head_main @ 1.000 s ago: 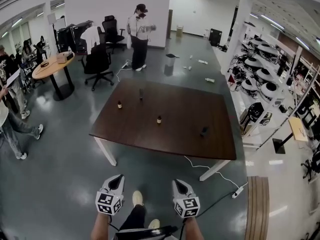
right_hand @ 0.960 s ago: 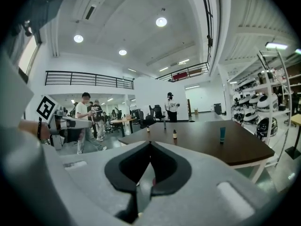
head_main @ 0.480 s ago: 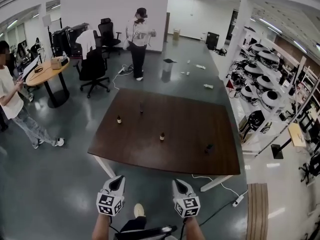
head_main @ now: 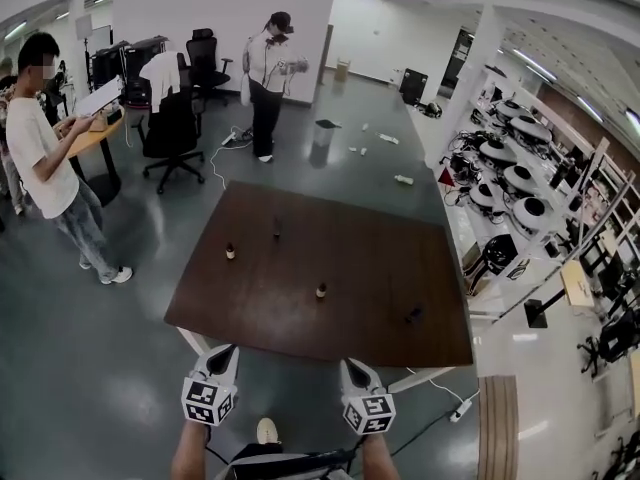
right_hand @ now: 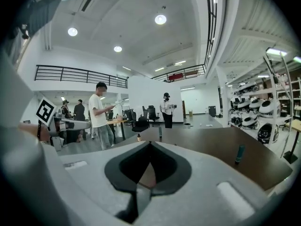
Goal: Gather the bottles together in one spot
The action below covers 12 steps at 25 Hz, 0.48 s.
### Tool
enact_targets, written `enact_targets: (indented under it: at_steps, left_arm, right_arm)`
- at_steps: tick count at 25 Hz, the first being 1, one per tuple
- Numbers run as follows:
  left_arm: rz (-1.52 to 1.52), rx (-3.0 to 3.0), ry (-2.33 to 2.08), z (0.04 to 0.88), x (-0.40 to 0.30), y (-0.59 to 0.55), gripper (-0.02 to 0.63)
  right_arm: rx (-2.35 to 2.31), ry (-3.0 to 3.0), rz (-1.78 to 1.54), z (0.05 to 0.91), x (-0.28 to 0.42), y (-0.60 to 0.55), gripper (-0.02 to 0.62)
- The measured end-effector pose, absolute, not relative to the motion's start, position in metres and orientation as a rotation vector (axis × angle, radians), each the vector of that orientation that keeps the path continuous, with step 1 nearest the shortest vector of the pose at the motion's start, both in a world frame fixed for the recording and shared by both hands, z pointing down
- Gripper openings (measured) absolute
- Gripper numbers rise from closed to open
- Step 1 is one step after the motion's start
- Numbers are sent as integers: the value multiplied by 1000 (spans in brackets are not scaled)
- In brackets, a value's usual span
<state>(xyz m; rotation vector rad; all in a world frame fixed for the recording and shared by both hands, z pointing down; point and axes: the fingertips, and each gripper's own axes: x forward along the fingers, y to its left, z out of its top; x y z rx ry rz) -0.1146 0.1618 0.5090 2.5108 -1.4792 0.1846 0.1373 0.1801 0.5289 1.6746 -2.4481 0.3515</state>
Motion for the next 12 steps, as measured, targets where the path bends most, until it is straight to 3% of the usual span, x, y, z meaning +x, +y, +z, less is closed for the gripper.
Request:
enact_targets:
  at_steps: [12]
  left_arm:
    - [176, 2538, -1410, 520, -125, 110, 2]
  right_arm:
    - [1703, -2403, 374, 548, 113, 141, 2]
